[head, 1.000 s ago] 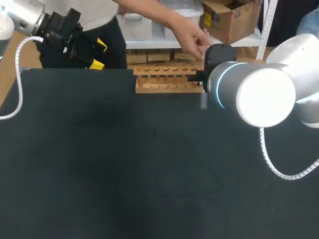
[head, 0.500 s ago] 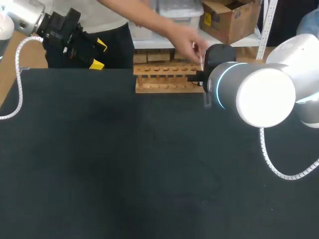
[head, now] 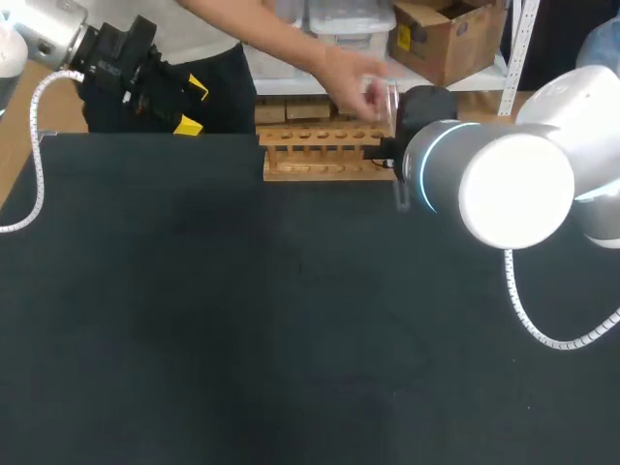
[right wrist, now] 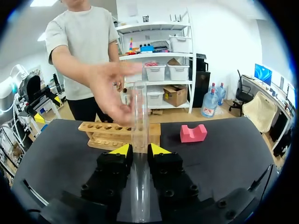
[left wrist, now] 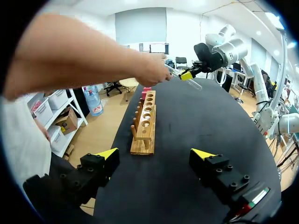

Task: Grasp the test tube, adjust it, and insert it.

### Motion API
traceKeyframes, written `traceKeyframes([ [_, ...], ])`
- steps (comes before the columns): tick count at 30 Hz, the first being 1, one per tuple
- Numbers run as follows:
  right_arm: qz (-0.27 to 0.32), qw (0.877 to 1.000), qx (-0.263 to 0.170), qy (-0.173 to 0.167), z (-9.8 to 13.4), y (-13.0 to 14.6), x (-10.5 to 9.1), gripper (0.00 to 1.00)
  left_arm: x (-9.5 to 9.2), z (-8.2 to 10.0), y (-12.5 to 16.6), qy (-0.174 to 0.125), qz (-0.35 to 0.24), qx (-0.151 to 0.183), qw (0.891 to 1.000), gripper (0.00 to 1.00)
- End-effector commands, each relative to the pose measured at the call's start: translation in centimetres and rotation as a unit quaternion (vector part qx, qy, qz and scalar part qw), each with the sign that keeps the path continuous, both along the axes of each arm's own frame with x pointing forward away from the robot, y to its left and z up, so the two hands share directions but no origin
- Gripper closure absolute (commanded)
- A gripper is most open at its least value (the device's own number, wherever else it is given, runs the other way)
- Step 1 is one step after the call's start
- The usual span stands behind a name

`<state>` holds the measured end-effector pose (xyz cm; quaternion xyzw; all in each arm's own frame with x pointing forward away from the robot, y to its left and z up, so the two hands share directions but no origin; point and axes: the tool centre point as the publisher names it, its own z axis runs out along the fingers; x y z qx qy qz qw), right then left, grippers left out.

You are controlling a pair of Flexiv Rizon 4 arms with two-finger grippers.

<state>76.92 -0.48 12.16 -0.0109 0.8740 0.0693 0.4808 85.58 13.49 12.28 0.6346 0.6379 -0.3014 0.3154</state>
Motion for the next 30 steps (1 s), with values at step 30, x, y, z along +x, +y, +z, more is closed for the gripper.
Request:
traceKeyframes([
  [30, 0.039, 0.999, -0.003, 0.029, -5.2, 5.0, 5.0, 1.0, -0.1, 0.0, 0.0, -0.002, 0.001, 0.001, 1.0, 0.0],
])
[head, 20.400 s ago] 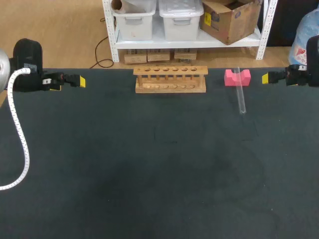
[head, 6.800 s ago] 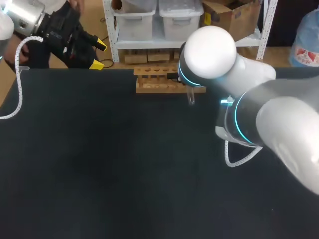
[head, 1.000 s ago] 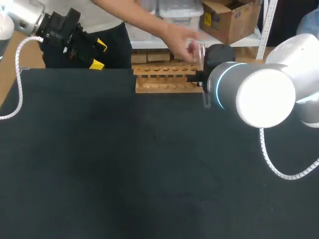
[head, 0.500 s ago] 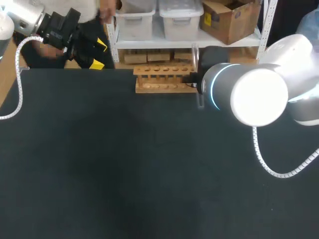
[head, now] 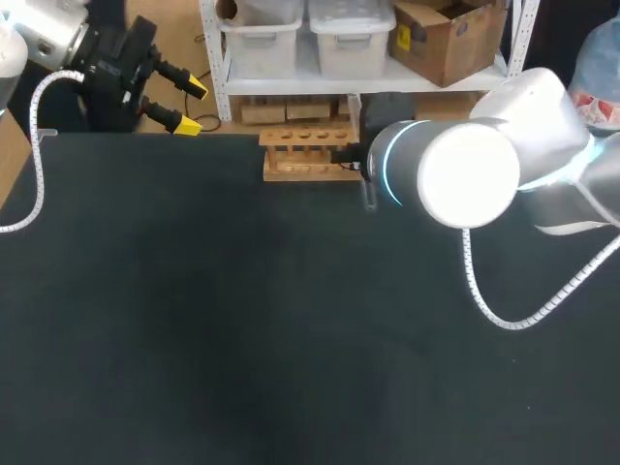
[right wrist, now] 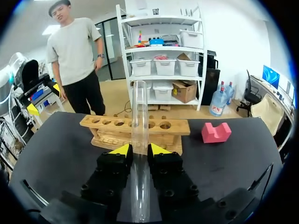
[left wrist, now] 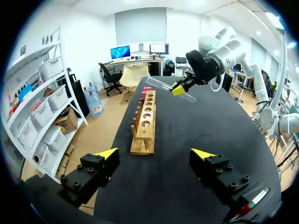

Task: Grasp the test tube, adjust it, and insert it.

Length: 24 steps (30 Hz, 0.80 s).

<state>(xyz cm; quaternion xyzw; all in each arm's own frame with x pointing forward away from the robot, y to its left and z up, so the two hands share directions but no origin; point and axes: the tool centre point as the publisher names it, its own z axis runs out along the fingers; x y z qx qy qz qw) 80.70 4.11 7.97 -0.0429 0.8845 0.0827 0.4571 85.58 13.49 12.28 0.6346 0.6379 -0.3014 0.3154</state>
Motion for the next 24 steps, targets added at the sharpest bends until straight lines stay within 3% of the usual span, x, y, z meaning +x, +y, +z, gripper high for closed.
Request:
traceKeyframes([
  [1, 0.003, 1.0, 0.001, 0.008, -1.1, 0.4, 1.4, 1.0, -0.1, 0.0, 0.0, -0.002, 0.001, 0.001, 1.0, 0.0],
  [24, -0.002, 0.999, -0.014, 0.048, -3.7, 0.1, 2.1, 1.0, -0.1, 0.0, 0.0, -0.002, 0.001, 0.001, 1.0, 0.0],
])
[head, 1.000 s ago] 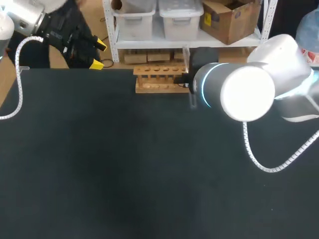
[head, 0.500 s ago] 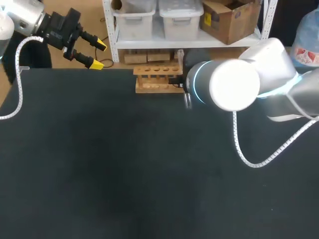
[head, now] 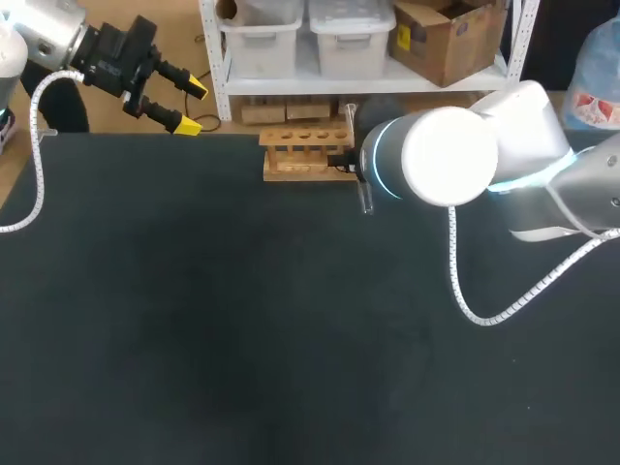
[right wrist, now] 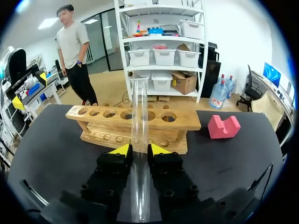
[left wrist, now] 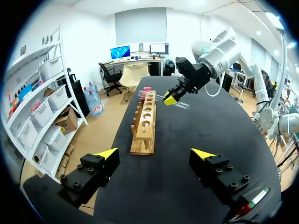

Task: Grasp the test tube, adjust it, and insert it.

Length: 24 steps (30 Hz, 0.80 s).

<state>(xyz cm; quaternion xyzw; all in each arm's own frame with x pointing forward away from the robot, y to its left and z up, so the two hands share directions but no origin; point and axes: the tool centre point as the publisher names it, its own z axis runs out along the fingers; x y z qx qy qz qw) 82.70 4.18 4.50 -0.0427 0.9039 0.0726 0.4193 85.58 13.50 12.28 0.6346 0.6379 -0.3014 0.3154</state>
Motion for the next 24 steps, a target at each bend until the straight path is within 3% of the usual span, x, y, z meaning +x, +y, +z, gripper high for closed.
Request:
traceKeyframes([
  [1, 0.001, 1.0, -0.003, 0.008, -0.3, 0.0, 0.2, 1.0, -0.1, 0.0, 0.0, -0.002, 0.001, 0.001, 1.0, 0.0],
  [12, 0.009, 0.998, -0.014, 0.054, -1.1, 0.3, 0.3, 1.0, -0.1, 0.0, 0.0, -0.002, 0.001, 0.001, 1.0, 0.0],
  [24, 0.014, 0.997, -0.018, 0.078, -1.8, 0.3, 0.3, 1.0, -0.1, 0.0, 0.0, -0.002, 0.001, 0.001, 1.0, 0.0],
])
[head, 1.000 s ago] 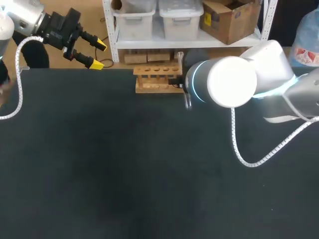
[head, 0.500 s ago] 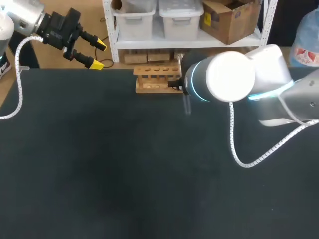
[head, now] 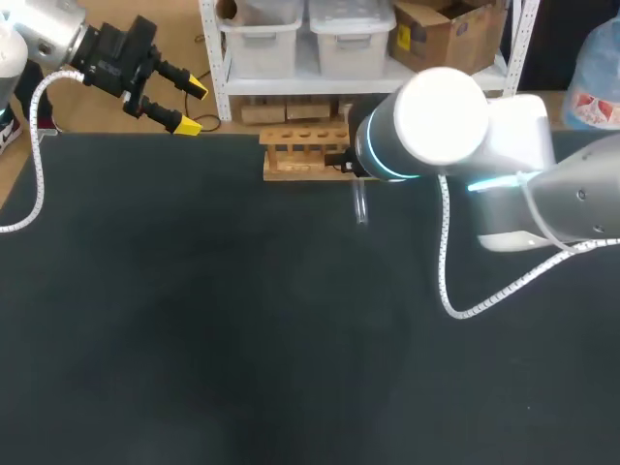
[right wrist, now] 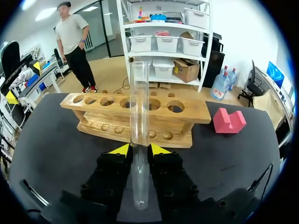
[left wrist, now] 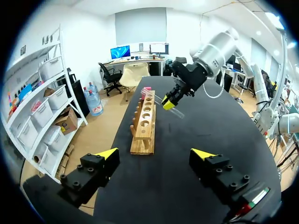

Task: Grasp the test tube, adjust it, and insert it.

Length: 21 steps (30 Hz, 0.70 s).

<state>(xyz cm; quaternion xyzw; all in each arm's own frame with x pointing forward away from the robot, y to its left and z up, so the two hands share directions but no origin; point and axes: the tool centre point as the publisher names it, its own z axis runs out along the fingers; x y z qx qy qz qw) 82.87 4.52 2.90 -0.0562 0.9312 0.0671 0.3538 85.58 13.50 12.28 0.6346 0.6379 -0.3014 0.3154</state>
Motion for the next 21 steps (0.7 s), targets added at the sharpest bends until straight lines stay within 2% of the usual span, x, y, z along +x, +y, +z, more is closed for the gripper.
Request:
traceKeyframes([
  [1, 0.001, 1.0, -0.002, 0.01, -0.3, 0.0, 0.2, 1.0, -0.1, 0.0, 0.0, -0.002, 0.001, 0.001, 1.0, 0.0],
  [11, 0.0, 1.0, -0.001, 0.017, -0.5, -0.2, -0.4, 1.0, -0.1, 0.0, 0.0, -0.002, 0.001, 0.001, 1.0, 0.0],
  [21, -0.014, 1.0, 0.01, -0.007, 1.7, -1.1, -1.8, 1.0, -0.1, 0.0, 0.0, -0.002, 0.001, 0.001, 1.0, 0.0],
])
